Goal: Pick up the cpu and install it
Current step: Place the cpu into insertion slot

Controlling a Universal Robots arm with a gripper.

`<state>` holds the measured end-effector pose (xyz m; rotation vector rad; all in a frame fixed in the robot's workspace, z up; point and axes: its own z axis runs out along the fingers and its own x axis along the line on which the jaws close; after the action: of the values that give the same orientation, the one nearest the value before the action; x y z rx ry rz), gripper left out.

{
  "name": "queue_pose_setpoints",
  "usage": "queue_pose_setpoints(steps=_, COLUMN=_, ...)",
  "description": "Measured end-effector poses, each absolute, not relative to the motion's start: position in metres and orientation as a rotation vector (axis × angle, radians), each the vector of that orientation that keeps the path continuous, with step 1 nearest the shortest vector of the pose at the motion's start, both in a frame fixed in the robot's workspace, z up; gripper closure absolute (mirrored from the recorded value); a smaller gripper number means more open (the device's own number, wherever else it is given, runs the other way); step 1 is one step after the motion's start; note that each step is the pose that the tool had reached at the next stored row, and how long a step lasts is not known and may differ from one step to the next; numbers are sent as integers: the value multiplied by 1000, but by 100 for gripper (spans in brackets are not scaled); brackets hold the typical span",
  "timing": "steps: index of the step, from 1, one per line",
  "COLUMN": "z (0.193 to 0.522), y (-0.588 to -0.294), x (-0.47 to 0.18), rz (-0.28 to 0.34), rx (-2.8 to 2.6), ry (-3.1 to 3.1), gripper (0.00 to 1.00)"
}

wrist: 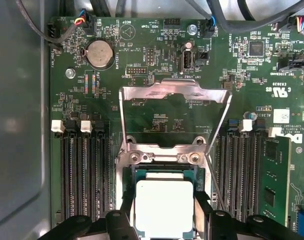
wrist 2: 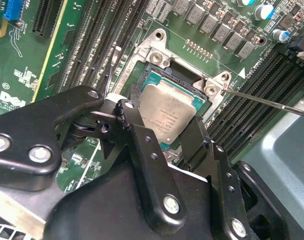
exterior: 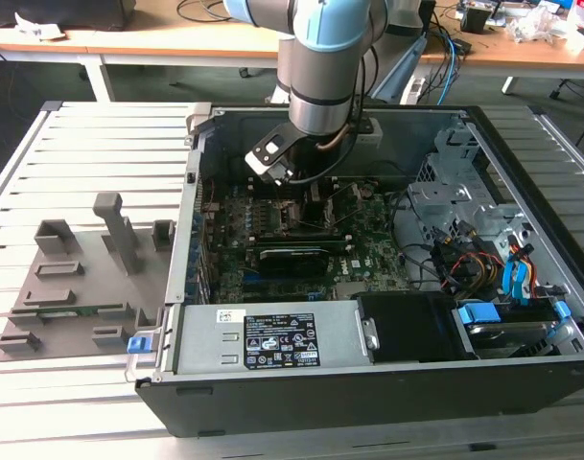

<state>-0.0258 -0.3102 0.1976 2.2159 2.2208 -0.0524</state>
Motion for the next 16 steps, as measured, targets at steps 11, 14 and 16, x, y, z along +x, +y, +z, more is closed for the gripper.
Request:
queue_pose_setpoints(steps=11, z=196, y=-310, x=-26, rz=-52, rx=2216, ry=2221, gripper=38)
queue_pose_setpoints(steps=14, z=196, y=-314, x=-26, rz=-53, rx=2216, ry=2221, gripper=38)
queue_pose_setpoints(steps=16, z=200, y=-314, x=-26, rz=-52, rx=2216, ry=2221, gripper=38)
